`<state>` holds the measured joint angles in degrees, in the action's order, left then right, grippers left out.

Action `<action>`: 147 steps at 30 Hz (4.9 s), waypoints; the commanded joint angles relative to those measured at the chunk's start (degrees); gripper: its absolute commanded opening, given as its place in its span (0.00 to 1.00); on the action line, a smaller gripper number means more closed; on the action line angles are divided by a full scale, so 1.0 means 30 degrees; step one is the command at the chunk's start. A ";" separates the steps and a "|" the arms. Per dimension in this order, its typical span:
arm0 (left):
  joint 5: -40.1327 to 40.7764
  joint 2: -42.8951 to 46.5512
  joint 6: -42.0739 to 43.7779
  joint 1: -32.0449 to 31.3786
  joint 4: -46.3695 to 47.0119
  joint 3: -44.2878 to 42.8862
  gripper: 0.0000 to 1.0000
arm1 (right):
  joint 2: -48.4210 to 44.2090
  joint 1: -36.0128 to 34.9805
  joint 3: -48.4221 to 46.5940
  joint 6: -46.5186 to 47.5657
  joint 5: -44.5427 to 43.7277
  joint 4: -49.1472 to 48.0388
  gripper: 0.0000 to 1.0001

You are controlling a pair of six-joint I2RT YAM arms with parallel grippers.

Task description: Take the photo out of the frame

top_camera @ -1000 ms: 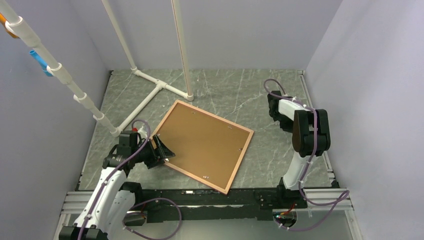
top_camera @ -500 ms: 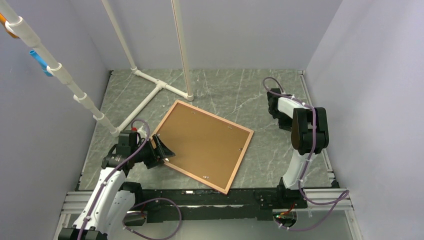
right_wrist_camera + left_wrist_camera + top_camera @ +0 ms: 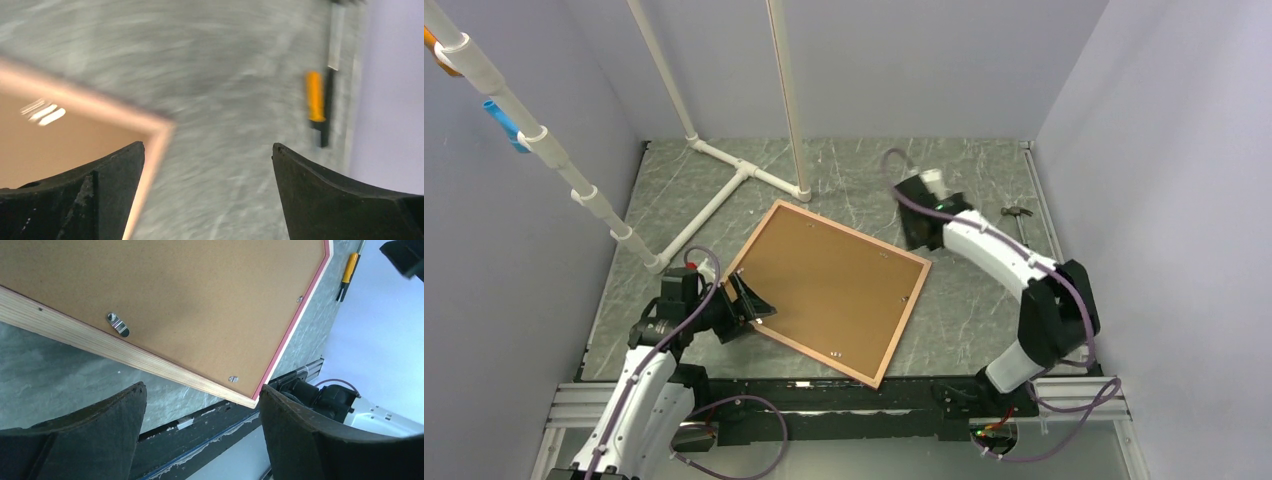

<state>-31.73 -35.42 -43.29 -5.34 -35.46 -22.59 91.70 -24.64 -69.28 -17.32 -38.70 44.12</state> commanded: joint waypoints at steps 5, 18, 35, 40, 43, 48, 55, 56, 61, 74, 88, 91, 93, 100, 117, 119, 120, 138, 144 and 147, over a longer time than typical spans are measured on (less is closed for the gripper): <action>0.0276 0.0964 -0.2630 -0.0006 0.0247 0.1169 0.83 | -0.1111 -1.0085 0.1176 0.1201 0.6958 -0.2494 0.92; 0.6486 0.2326 -0.5940 0.0137 -0.5676 -0.0551 0.80 | 0.1384 -1.7348 0.2066 0.1930 0.8664 -0.7789 0.73; 0.6338 0.0506 -0.6108 0.0148 -0.5599 -0.0409 0.75 | 0.3202 -1.8514 0.3186 0.2113 0.8761 -1.0658 0.44; 0.4796 0.0302 -0.6352 0.0166 -0.4490 0.0114 0.68 | 0.3996 -1.8799 0.2908 0.2201 0.8060 -1.0540 0.31; 0.4302 0.0417 -0.6687 0.0155 -0.3964 0.0493 0.70 | 0.4154 -1.9174 0.2513 0.2200 0.7208 -1.0086 0.22; 0.3467 0.1203 -0.7241 0.0166 -0.2758 0.1243 0.81 | 0.4259 -1.9244 0.1238 0.2092 0.7103 -0.9061 0.00; 0.2716 0.2121 -0.7314 0.0199 -0.2725 0.1308 0.81 | 0.1917 -1.9117 0.1626 0.1847 0.8511 -0.9806 0.00; 0.2800 0.2484 -0.7332 0.0199 -0.2829 0.1244 0.81 | 0.1655 -1.9068 0.1640 0.1874 0.8985 -0.9886 0.00; 0.2829 0.5404 -0.8594 0.0221 -0.2460 0.1607 0.82 | 0.0939 -1.8839 0.1375 0.1566 1.0206 -1.0256 0.00; 0.3317 0.7572 -0.9148 0.0228 -0.5692 -0.0137 0.89 | -0.1265 -1.6723 0.2543 -0.0217 1.2784 -1.2173 0.00; 0.2297 0.5871 -0.9373 0.0227 -0.0064 0.0598 0.73 | -0.1109 -1.6394 0.1807 -0.0655 1.4655 -1.3141 0.00; 0.2860 0.6798 -1.0015 0.0221 -0.0337 0.0887 0.63 | -0.1151 -1.6395 0.1794 -0.0867 1.4839 -1.3272 0.00; 0.2633 0.7221 -1.0569 0.0221 0.0015 0.1414 0.55 | -0.1194 -1.6405 0.1779 -0.1036 1.5093 -1.3321 0.00; 0.1925 0.6387 -1.0801 0.0228 -0.0374 0.1709 0.59 | -0.1395 -1.6417 0.1913 -0.1295 1.5577 -1.3555 0.00; 0.3461 0.6299 -1.0091 0.0221 -0.4140 -0.1677 0.00 | -0.5225 -1.7763 0.2302 0.1731 1.2786 -0.9120 0.99; 0.3714 0.6157 -1.0573 0.0222 -0.5161 -0.2505 0.00 | -0.5814 -1.8858 0.2234 0.1814 1.0455 -0.8115 1.00; 0.3821 0.6047 -1.0768 0.0224 -0.5642 -0.2909 0.00 | -0.5859 -1.9821 0.1844 0.1587 0.9155 -0.7371 1.00; 0.5734 0.2983 -1.2249 0.0229 -1.1307 -1.0168 0.00 | -0.3656 -2.5406 -0.1434 0.1973 0.1322 -0.3804 0.99; 0.5963 0.1532 -1.1752 0.0221 -1.2510 -1.1815 0.00 | -0.9960 -2.5504 0.4230 0.5110 0.2747 -0.9650 1.00; 0.6106 0.0991 -1.1658 0.0229 -1.3153 -1.2630 0.00 | -1.2392 -2.5444 0.6976 0.6797 0.2133 -1.1651 1.00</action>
<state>-13.26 -31.09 -75.77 -4.58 -72.51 -55.31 61.58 -101.12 -56.55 -6.35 -31.94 23.44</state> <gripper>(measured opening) 0.309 0.993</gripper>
